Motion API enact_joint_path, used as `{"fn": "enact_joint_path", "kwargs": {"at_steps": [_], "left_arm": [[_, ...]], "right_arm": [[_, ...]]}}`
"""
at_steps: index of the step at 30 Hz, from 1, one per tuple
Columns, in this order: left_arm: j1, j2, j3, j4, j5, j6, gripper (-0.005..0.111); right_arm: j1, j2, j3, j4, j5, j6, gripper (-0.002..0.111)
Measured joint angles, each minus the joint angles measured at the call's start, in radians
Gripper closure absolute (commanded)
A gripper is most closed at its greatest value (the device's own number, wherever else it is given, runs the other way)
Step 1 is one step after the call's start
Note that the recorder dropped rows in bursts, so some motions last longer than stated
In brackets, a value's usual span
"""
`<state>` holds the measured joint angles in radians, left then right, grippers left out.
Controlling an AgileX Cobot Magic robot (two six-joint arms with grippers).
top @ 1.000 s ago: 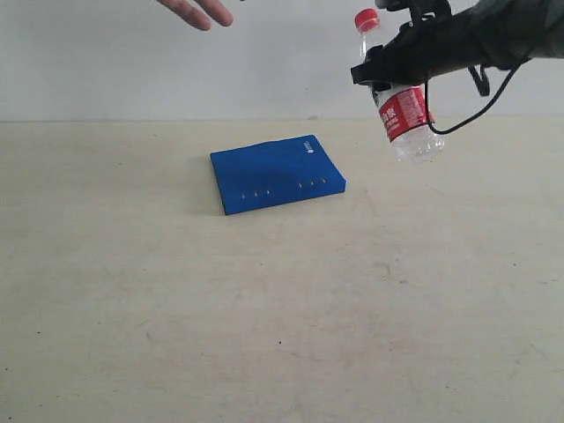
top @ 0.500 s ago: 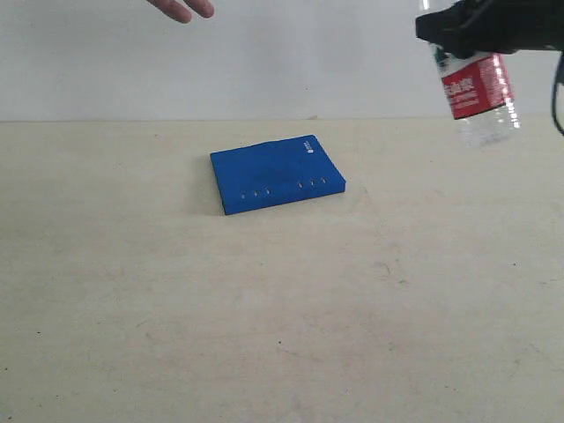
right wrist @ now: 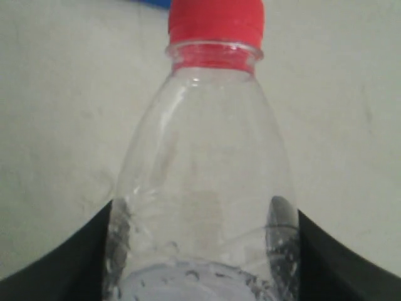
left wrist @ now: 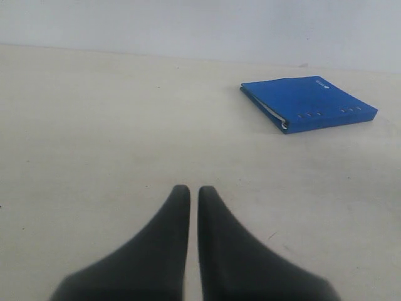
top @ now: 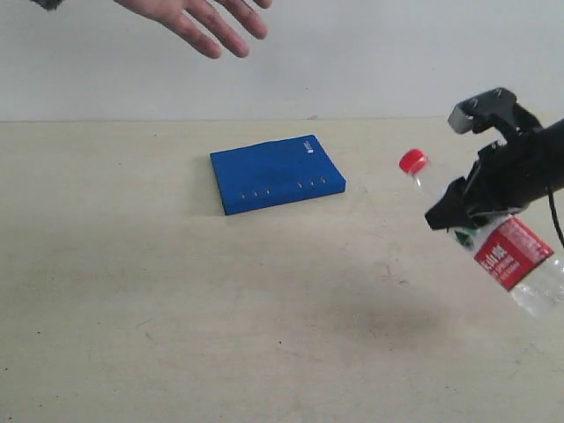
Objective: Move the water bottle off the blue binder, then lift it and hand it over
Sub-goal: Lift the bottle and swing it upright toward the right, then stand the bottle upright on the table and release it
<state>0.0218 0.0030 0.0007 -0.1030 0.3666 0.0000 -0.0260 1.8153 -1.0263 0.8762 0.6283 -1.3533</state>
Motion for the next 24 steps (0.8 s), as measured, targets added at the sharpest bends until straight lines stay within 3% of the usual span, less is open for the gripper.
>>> {"fn": "enact_joint_path", "kwargs": {"at_steps": [2,4,10,19,24], "left_arm": [[0.0,0.0,0.0,0.0,0.0,0.0,0.102],[0.0,0.0,0.0,0.0,0.0,0.0,0.102],[0.0,0.0,0.0,0.0,0.0,0.0,0.102],[0.0,0.0,0.0,0.0,0.0,0.0,0.102],[0.0,0.0,0.0,0.0,0.0,0.0,0.102]], "right_arm": [[0.011,0.029,0.0,-0.093,0.004,0.074,0.105],[0.022,0.058,0.0,-0.136,0.008,0.109,0.097],[0.057,0.122,0.0,-0.156,0.003,0.138,0.047],[0.061,0.127,-0.078,-0.132,-0.043,0.214,0.045],[0.113,0.154,-0.171,-0.124,-0.06,0.23,0.045]]}}
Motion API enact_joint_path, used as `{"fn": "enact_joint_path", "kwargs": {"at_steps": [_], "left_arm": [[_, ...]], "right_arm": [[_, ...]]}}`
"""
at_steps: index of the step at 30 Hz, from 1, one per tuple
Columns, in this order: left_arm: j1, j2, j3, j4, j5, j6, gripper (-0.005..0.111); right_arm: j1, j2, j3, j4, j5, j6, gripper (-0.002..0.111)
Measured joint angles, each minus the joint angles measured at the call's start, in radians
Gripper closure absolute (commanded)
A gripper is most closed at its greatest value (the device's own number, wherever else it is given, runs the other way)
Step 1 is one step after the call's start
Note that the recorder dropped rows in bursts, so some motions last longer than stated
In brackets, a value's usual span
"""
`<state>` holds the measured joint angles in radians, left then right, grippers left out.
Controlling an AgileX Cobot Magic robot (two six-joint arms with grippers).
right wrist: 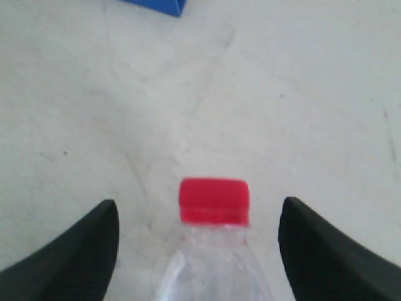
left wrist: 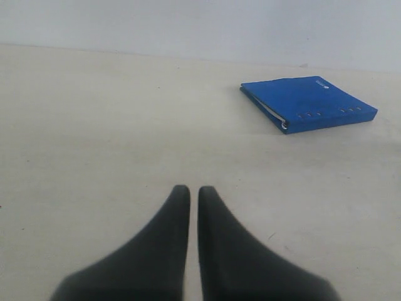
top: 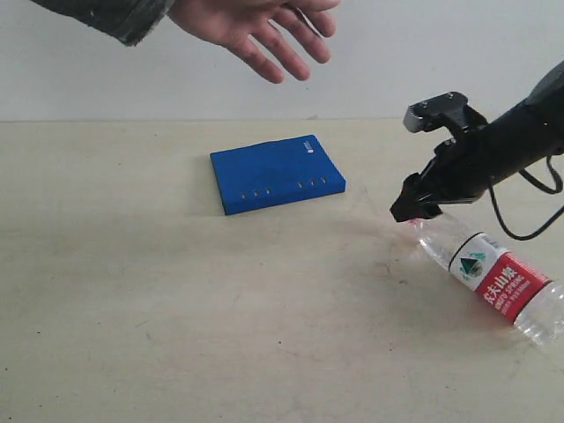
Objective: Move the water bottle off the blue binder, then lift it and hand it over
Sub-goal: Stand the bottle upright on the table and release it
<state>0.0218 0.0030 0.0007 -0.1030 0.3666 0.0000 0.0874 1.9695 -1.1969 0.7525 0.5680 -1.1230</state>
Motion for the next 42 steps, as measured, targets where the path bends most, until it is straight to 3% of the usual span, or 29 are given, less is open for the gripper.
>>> {"fn": "enact_joint_path", "kwargs": {"at_steps": [4,6,13,20,32,42], "left_arm": [[0.0,0.0,0.0,0.0,0.0,0.0,0.102],[0.0,0.0,0.0,0.0,0.0,0.0,0.102],[0.0,0.0,0.0,0.0,0.0,0.0,0.102],[0.0,0.0,0.0,0.0,0.0,0.0,0.102],[0.0,0.0,0.0,0.0,0.0,0.0,0.102],[0.0,0.0,0.0,0.0,0.0,0.0,0.102]], "right_arm": [[0.044,0.056,-0.018,-0.044,0.0,0.058,0.046],[0.053,0.08,-0.018,-0.115,0.009,0.121,0.052],[0.052,0.079,-0.027,-0.273,0.005,0.306,0.109],[0.052,-0.015,-0.023,-0.3,-0.016,0.323,0.108],[0.052,-0.224,-0.023,-0.297,-0.422,0.343,0.108],[0.052,-0.229,-0.008,-0.299,-0.418,0.387,0.108]]}}
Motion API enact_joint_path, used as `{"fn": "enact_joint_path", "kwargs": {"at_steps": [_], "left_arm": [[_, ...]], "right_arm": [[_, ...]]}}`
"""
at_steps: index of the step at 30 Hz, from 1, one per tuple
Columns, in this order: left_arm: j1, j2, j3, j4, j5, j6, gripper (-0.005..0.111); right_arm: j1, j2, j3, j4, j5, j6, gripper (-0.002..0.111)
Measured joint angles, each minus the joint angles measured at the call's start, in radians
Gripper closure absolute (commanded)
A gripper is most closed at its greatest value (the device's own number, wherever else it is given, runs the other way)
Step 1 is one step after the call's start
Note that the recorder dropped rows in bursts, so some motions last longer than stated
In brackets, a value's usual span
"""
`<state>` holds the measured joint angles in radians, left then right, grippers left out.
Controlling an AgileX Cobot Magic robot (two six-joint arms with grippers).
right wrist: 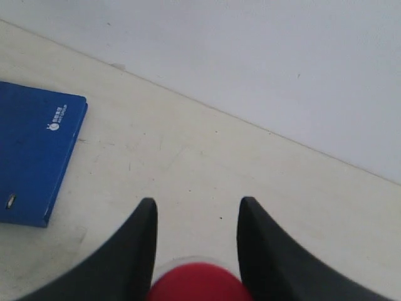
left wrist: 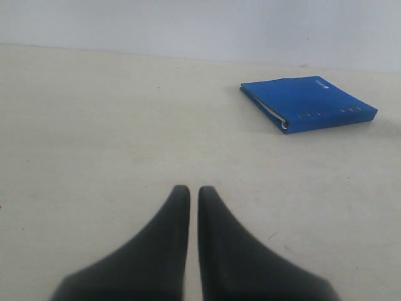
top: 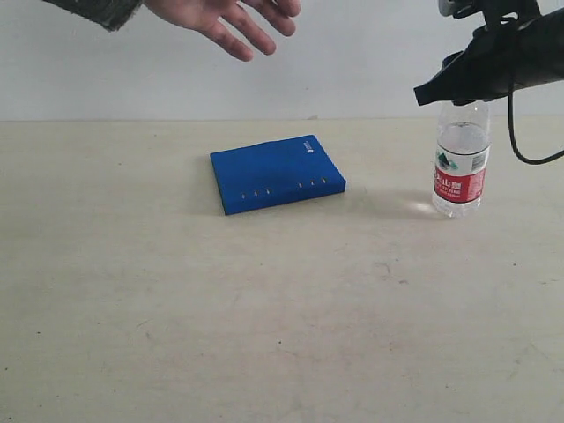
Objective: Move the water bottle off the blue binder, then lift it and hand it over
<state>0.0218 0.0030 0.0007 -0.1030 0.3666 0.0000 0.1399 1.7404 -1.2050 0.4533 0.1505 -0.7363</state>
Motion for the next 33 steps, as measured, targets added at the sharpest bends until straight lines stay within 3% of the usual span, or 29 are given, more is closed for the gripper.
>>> {"fn": "enact_joint_path", "kwargs": {"at_steps": [4,8,10,16,26,31,33], "left_arm": [[0.0,0.0,0.0,0.0,0.0,0.0,0.102],[0.0,0.0,0.0,0.0,0.0,0.0,0.102],[0.0,0.0,0.0,0.0,0.0,0.0,0.102],[0.0,0.0,0.0,0.0,0.0,0.0,0.102],[0.0,0.0,0.0,0.0,0.0,0.0,0.102],[0.0,0.0,0.0,0.0,0.0,0.0,0.102],[0.0,0.0,0.0,0.0,0.0,0.0,0.102]], "right_arm": [[0.0,0.002,0.0,0.0,0.0,0.005,0.091],[0.0,0.004,0.0,0.0,0.0,0.005,0.055],[0.0,0.01,0.0,0.0,0.004,0.005,0.046],[0.0,-0.012,0.0,0.0,-0.006,0.007,0.045],[0.0,-0.235,0.0,0.0,-0.093,0.007,0.045],[0.0,-0.329,0.0,0.026,0.028,0.008,0.045],[0.0,-0.343,0.0,0.066,0.106,0.006,0.05]]}}
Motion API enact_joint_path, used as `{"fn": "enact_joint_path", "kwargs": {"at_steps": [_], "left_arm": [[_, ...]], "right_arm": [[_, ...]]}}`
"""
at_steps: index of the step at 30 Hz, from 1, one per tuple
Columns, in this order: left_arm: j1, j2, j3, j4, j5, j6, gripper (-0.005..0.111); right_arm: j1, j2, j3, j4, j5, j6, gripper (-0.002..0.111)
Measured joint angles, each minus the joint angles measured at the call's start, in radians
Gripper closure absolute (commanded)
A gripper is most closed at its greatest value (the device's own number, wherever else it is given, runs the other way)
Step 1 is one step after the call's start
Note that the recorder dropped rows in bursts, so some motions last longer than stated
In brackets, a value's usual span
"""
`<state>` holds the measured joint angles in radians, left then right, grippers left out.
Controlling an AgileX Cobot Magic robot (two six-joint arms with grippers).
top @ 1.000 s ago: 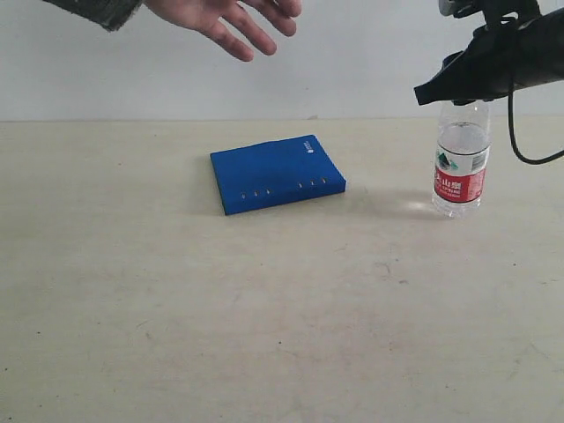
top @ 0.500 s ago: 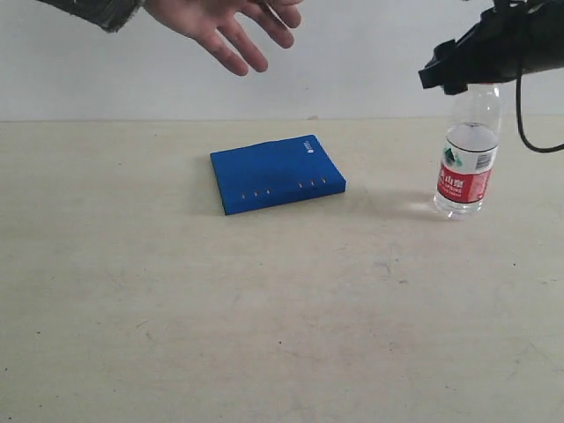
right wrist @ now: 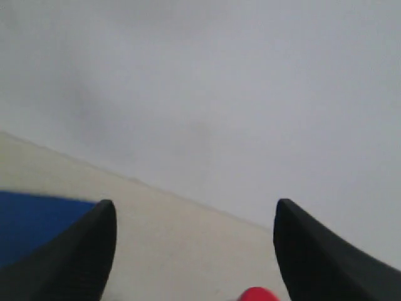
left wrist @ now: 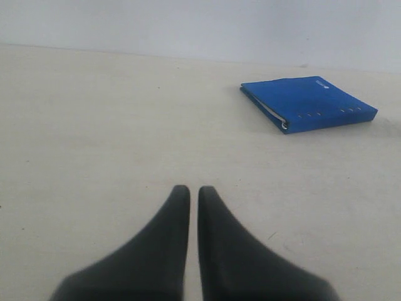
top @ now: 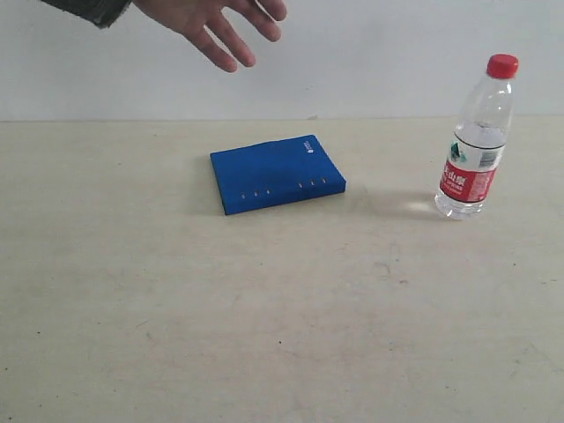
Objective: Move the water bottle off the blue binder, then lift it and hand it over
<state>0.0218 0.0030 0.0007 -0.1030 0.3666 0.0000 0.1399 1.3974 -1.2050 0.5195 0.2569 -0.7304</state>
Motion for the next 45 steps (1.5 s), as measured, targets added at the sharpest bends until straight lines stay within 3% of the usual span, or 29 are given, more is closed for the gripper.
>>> {"fn": "enact_joint_path", "kwargs": {"at_steps": [4,5,7,10,13,18,20,22,23,25,27,29,34,42,45], "left_arm": [[0.0,0.0,0.0,0.0,0.0,0.0,0.102],[0.0,0.0,0.0,0.0,0.0,0.0,0.102],[0.0,0.0,0.0,0.0,0.0,0.0,0.102],[0.0,0.0,0.0,0.0,0.0,0.0,0.102],[0.0,0.0,0.0,0.0,0.0,0.0,0.102],[0.0,0.0,0.0,0.01,-0.004,0.017,0.102],[0.0,0.0,0.0,-0.005,-0.066,0.033,0.102],[0.0,0.0,0.0,-0.225,-0.143,-0.083,0.102],[0.0,0.0,0.0,-0.407,-0.161,-0.149,0.102],[0.0,0.0,0.0,-0.543,-0.169,-0.182,0.102],[0.0,0.0,0.0,-0.55,-0.172,-0.17,0.102],[0.0,0.0,0.0,-0.55,-0.172,-0.119,0.102],[0.0,0.0,0.0,-0.55,-0.231,0.066,0.102],[0.0,0.0,0.0,-0.556,-0.226,0.222,0.102],[0.0,0.0,0.0,-0.581,-0.212,0.226,0.102]], "right_arm": [[0.046,-0.004,0.0,0.087,0.245,-0.105,0.074],[0.071,-0.004,0.0,0.107,0.306,-0.145,0.09],[0.16,0.003,0.0,0.159,0.446,-0.233,0.108],[0.325,0.052,0.0,0.181,0.594,-0.282,0.108],[0.393,0.11,0.0,0.183,0.613,-0.287,0.108],[0.41,0.27,0.0,0.142,0.538,-0.255,0.108],[0.409,0.35,0.0,0.118,0.458,-0.192,0.108],[0.407,0.415,0.0,0.107,0.37,-0.154,0.108],[0.407,0.439,0.0,0.104,0.302,-0.147,0.104],[0.407,0.466,0.0,0.104,0.148,-0.145,0.088],[0.407,0.478,0.0,0.104,0.027,-0.143,0.066],[0.407,0.496,0.0,0.104,-0.131,-0.143,0.055],[0.405,0.552,-0.005,0.117,-0.398,-0.11,0.056],[0.361,0.823,-0.303,0.228,-0.251,0.0,0.057],[0.361,0.916,-0.443,0.231,-0.244,0.017,0.077]]}}
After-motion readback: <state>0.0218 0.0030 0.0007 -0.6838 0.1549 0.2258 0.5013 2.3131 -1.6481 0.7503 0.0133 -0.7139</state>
